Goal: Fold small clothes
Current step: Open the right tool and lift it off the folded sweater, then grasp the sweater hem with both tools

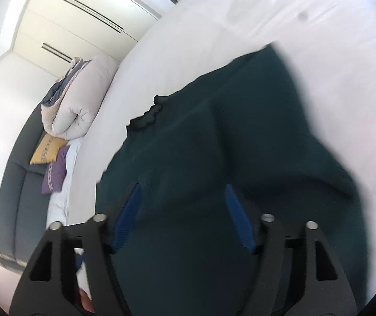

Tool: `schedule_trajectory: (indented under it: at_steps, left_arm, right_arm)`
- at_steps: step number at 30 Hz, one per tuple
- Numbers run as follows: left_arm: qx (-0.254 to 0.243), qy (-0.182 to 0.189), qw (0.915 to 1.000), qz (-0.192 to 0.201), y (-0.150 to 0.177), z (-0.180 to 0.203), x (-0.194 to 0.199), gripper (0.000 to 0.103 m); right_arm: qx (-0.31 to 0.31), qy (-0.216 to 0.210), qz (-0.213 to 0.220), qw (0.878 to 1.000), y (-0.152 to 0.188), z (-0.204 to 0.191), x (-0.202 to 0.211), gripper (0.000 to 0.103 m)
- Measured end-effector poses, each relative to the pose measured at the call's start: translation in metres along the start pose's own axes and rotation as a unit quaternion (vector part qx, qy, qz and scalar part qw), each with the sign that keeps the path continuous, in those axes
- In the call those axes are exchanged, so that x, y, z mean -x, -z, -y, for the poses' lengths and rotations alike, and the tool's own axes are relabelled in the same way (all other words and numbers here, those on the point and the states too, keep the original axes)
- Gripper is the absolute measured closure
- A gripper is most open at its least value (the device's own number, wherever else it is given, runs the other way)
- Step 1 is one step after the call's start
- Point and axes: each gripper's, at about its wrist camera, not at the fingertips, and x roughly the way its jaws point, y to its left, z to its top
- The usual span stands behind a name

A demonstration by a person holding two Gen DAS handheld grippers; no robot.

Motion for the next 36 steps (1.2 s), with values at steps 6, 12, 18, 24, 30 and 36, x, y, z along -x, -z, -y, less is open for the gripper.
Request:
schedule_trajectory:
  at_steps: [6, 12, 18, 24, 30, 36]
  left_arm:
    - [0.016, 0.023, 0.9960, -0.085, 0.060, 0.007, 0.046, 0.020]
    - [0.033, 0.030, 0.9816, -0.186, 0.119, 0.015, 0.067, 0.022]
    - [0.080, 0.068, 0.9691, -0.223, 0.146, 0.015, 0.076, 0.023]
    - [0.165, 0.123, 0.9499, -0.235, 0.156, -0.003, 0.072, 0.034]
    - [0.212, 0.136, 0.9395, -0.232, 0.164, -0.024, 0.075, 0.064]
    - [0.246, 0.154, 0.9340, -0.209, 0.168, -0.033, 0.076, 0.064]
  right_arm:
    - [0.029, -0.004, -0.023, 0.999, 0.079, 0.058, 0.112, 0.036]
    - [0.007, -0.015, -0.051, 0.999, 0.144, 0.110, 0.163, 0.036]
    - [-0.008, -0.044, -0.038, 0.998, 0.170, 0.128, 0.186, 0.036]
    - [-0.016, -0.059, -0.027, 0.998, 0.174, 0.135, 0.208, 0.036]
    - [-0.027, -0.054, -0.029, 0.998, 0.178, 0.147, 0.222, 0.036]
    - [-0.036, -0.025, -0.039, 0.998, 0.179, 0.162, 0.233, 0.036]
